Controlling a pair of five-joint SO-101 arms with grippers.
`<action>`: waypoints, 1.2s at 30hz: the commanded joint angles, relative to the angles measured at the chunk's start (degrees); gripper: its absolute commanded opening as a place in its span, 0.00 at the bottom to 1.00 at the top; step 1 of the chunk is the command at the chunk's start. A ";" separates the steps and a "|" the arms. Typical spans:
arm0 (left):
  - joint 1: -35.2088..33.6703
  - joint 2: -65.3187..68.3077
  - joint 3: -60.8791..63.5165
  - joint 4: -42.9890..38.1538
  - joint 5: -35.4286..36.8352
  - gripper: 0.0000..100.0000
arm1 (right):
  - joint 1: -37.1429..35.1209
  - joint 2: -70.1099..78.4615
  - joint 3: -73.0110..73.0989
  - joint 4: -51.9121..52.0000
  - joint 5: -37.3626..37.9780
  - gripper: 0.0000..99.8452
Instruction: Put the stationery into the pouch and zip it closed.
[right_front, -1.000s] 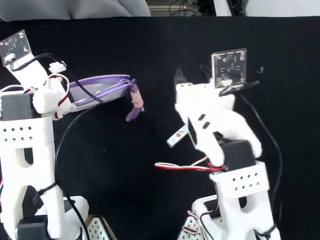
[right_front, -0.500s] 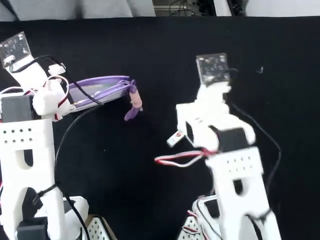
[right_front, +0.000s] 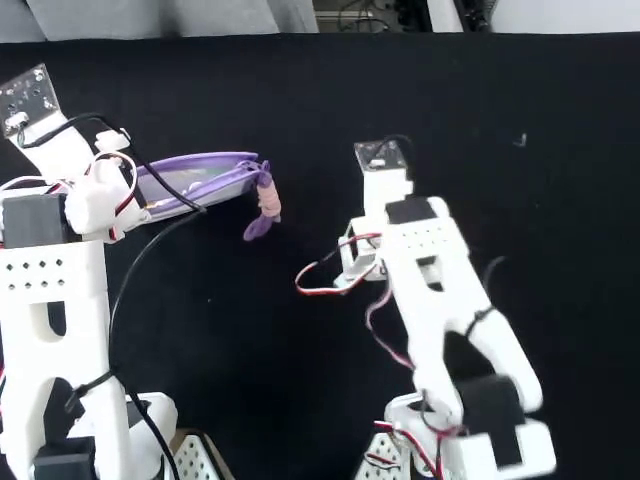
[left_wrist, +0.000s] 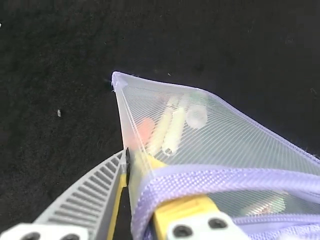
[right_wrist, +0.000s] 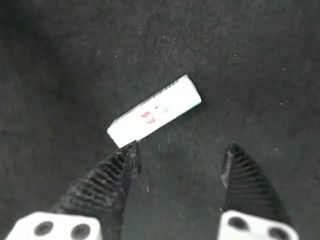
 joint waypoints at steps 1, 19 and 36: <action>-0.31 -0.09 0.04 -1.05 0.53 0.03 | 1.14 3.47 -1.01 -6.68 -5.36 0.23; -0.31 -0.09 0.04 -0.97 0.35 0.03 | 0.88 4.44 4.53 -19.78 -12.48 0.23; -0.31 -0.09 0.04 -1.05 0.35 0.03 | -2.02 20.18 -7.60 -7.65 -9.67 0.23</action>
